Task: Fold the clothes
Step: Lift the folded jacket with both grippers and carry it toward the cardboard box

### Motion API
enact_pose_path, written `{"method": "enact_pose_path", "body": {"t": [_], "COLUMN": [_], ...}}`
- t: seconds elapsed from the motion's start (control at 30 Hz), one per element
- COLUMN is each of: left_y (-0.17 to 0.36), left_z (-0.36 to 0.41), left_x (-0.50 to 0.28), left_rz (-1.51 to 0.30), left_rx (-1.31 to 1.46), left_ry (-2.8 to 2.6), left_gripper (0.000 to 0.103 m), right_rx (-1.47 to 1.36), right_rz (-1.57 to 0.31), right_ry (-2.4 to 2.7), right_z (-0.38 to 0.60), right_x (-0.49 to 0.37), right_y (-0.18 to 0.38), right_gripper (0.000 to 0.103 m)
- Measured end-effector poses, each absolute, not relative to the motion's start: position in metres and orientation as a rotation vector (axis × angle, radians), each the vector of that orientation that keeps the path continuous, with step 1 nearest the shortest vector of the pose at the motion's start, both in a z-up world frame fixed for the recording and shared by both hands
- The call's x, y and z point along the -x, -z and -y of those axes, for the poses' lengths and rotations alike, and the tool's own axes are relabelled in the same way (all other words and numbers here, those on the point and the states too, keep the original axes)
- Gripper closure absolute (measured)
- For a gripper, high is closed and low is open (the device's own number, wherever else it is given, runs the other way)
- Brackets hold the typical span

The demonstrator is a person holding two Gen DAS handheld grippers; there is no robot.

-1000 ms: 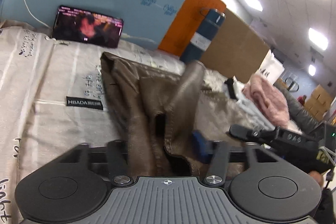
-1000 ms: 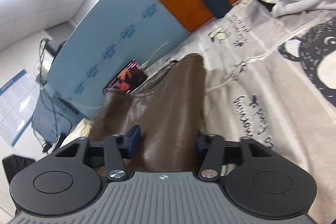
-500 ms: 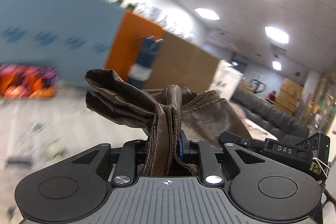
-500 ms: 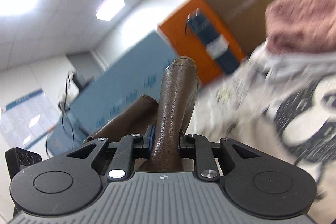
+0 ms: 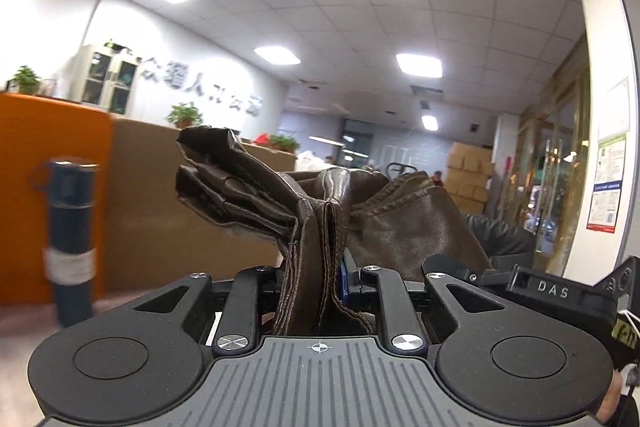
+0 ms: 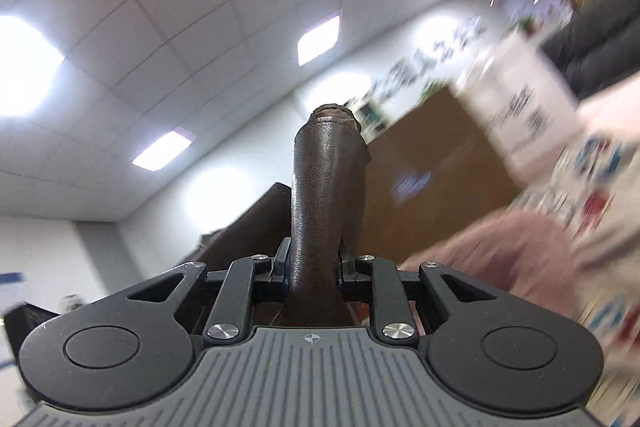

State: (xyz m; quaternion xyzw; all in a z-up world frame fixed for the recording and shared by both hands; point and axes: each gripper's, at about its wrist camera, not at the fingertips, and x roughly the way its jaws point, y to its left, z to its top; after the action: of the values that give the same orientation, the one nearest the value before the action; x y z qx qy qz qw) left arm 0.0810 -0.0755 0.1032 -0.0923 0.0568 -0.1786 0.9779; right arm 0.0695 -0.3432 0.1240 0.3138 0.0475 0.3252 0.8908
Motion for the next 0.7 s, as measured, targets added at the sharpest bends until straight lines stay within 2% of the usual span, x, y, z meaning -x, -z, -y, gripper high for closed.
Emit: {"method": "enact_pose_path", "body": {"t": [0.27,0.33,0.37,0.4,0.43,0.5,0.57,0.7], "left_y": [-0.058,-0.046,-0.04,-0.036,-0.031,-0.022,-0.014,0.005], "left_z": [0.11,0.111,0.11,0.107,0.104,0.098,0.097,0.098], "left_x": [-0.179,-0.187,-0.19,-0.191,-0.192,-0.195,-0.199,-0.214], "left_rz": [-0.238,-0.259,-0.263,-0.27,-0.276,-0.292,-0.312,-0.379], "left_rx": [0.151,0.134,0.127,0.135,0.143,0.169,0.214,0.239], "left_ry": [0.32,0.262,0.224,0.203,0.182,0.128,0.085,0.058], "left_gripper": [0.083,0.073,0.061,0.05,0.045,0.028,0.019,0.013], "right_rx": [-0.665,-0.67,-0.664,-0.655,-0.646,-0.623,-0.596,-0.587], "right_rz": [-0.14,-0.165,-0.181,-0.198,-0.215,-0.249,-0.299,-0.409], "right_ry": [-0.473,-0.432,-0.41,-0.39,-0.37,-0.324,-0.272,-0.211], "right_z": [0.356,0.355,0.355,0.355,0.355,0.355,0.354,0.353], "right_x": [-0.15,-0.166,-0.171,-0.176,-0.18,-0.187,-0.195,-0.216], "right_y": [-0.081,-0.066,-0.061,-0.055,-0.05,-0.044,-0.037,-0.018], "right_gripper": [0.085,0.085,0.085,0.083,0.081,0.07,0.061,0.055]}}
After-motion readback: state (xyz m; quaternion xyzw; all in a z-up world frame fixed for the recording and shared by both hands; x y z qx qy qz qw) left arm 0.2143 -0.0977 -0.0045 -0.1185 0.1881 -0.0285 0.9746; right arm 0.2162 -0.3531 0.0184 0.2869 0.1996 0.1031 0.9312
